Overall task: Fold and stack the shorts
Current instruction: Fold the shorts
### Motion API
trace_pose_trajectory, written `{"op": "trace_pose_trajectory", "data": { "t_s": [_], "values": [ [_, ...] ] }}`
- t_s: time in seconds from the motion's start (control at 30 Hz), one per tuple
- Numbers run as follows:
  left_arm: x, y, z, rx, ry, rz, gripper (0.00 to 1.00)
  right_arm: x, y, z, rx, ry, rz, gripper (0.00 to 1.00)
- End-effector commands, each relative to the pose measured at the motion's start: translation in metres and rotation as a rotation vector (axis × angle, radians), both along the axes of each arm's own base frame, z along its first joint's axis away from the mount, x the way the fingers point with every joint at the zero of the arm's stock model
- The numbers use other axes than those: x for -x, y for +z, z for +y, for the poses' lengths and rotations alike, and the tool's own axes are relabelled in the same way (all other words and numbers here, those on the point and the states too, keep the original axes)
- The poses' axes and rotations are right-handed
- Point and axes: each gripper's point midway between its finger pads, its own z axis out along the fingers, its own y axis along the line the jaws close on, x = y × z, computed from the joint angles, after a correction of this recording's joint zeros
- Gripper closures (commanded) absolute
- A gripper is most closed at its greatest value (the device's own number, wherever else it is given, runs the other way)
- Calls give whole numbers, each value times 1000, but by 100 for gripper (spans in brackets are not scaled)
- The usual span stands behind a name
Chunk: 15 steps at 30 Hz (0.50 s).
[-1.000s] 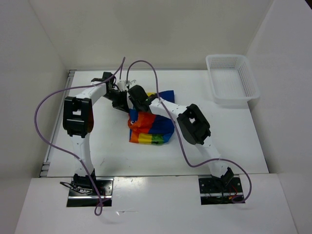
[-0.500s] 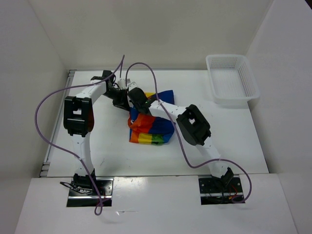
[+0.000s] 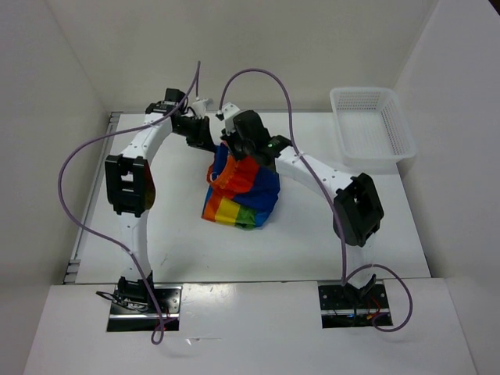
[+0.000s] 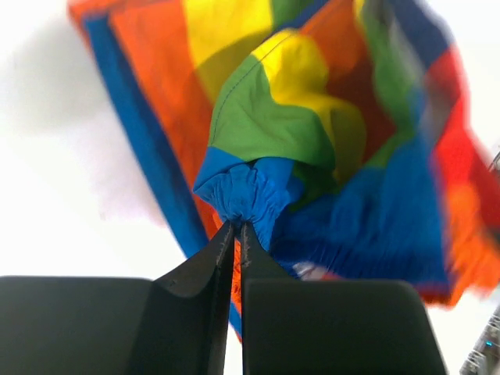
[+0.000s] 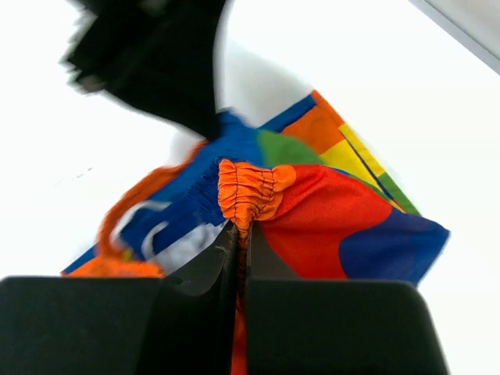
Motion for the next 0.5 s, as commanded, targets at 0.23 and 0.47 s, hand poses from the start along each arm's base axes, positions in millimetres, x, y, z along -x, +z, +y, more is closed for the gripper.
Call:
{"op": "trace_pose_trajectory", "data": {
  "t_s": [0.23,0.47],
  "values": [
    [-23,-7,-71,61,-147,-77,88,1,-18,6,10,29,14,100],
    [-39,-49,-52,-23,-85,-58,75,-40,-25,-11,58,-183,-85,100]
  ]
}}
